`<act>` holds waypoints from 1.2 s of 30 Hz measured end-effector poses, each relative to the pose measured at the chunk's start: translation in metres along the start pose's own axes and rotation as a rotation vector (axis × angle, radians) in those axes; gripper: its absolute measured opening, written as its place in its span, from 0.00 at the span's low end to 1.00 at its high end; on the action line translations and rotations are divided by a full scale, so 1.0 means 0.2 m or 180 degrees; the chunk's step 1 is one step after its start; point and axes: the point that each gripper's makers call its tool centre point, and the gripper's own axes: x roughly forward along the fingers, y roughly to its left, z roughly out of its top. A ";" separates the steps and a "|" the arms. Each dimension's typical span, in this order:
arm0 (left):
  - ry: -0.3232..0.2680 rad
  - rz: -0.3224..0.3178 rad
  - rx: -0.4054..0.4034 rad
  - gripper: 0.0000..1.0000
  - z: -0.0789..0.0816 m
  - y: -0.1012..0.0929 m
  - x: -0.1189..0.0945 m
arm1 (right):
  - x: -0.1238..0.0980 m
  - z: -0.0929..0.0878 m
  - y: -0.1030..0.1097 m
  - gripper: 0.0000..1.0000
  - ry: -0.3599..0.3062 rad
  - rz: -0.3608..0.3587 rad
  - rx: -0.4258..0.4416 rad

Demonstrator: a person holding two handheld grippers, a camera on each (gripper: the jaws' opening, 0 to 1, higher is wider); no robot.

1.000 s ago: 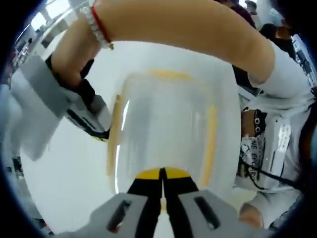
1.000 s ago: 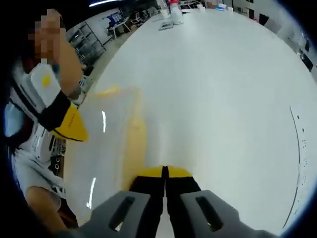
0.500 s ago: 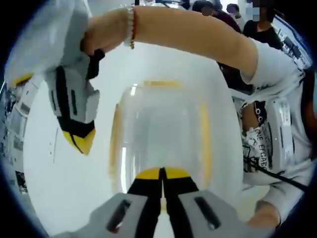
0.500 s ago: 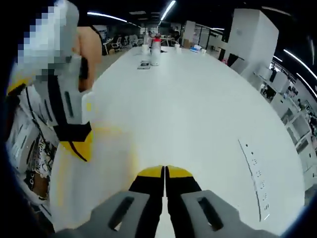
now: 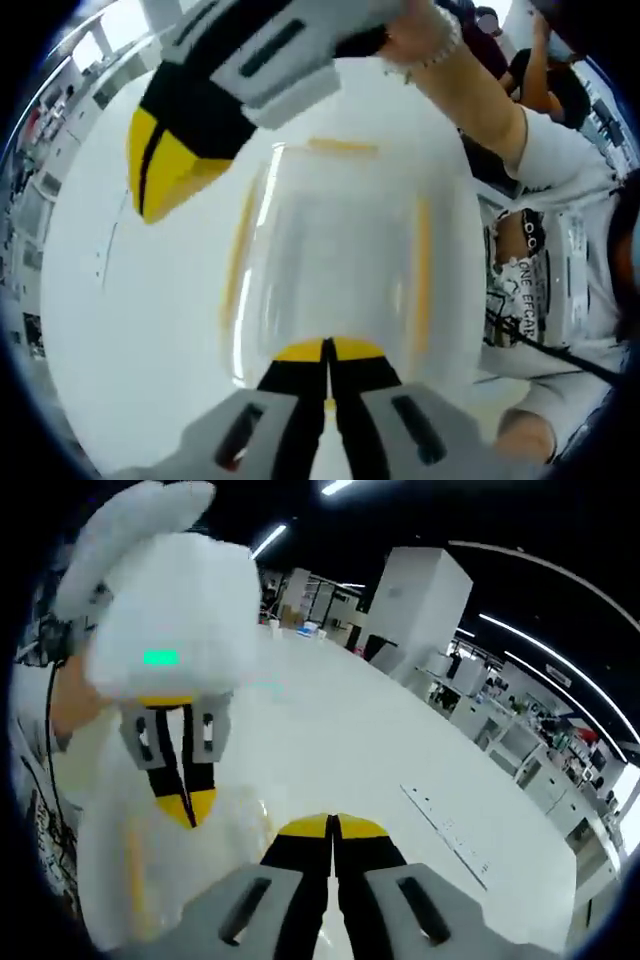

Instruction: Snap each plastic latch of the storage box into its locked position after aligning the lid with the box until every specified latch is closed and the lid sits flush.

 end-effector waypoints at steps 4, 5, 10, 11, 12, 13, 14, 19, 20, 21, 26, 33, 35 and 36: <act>0.0048 -0.0008 -0.0062 0.00 -0.01 0.01 0.00 | -0.08 0.03 0.10 0.01 -0.0091 -0.0176 -0.0142; 0.0063 -0.0017 -0.0081 0.00 -0.01 0.01 0.00 | -0.09 0.04 0.11 0.01 -0.0110 -0.0248 -0.0172; 0.0181 0.0014 -0.0107 0.00 -0.01 0.01 0.00 | -0.19 0.02 0.12 0.01 -0.0101 -0.0617 -0.0121; 0.0216 0.0026 -0.0114 0.00 -0.01 0.01 0.00 | -0.23 0.03 0.12 0.01 -0.0144 -0.0721 -0.0129; 0.0239 0.0031 -0.0120 0.00 0.00 0.01 0.00 | -0.25 0.02 0.12 0.01 -0.0171 -0.0803 -0.0121; 0.0254 0.0031 -0.0123 0.00 -0.01 0.01 0.00 | -0.27 0.02 0.14 0.01 -0.0168 -0.0862 -0.0146; 0.0267 0.0025 -0.0134 0.00 -0.01 0.02 0.00 | -0.29 0.02 0.16 0.00 -0.0211 -0.0930 -0.0177; 0.0285 -0.0049 -0.0211 0.00 0.00 0.02 0.00 | -0.32 0.03 0.38 0.00 -0.0508 -0.0940 -0.0356; 0.0284 -0.0065 -0.0244 0.00 0.00 0.02 0.00 | -0.32 0.02 0.42 0.00 -0.0494 -0.0980 -0.0420; 0.0282 -0.0081 -0.0272 0.00 0.00 0.02 0.00 | -0.32 0.01 0.44 0.00 -0.0471 -0.1064 -0.0539; 0.0311 -0.0088 -0.0294 0.00 0.00 0.00 0.00 | -0.30 -0.07 0.55 0.00 -0.0405 -0.1199 -0.0633; 0.0307 -0.0137 -0.0345 0.00 0.00 0.01 0.00 | -0.28 -0.15 0.68 0.00 -0.0599 -0.1230 -0.0390; 0.0292 -0.0166 -0.0372 0.00 0.01 0.01 0.00 | -0.28 -0.17 0.70 0.00 -0.0583 -0.1283 -0.0399; 0.0292 -0.0169 -0.0378 0.00 0.01 0.01 0.00 | -0.29 -0.19 0.69 0.00 -0.0537 -0.1401 -0.0441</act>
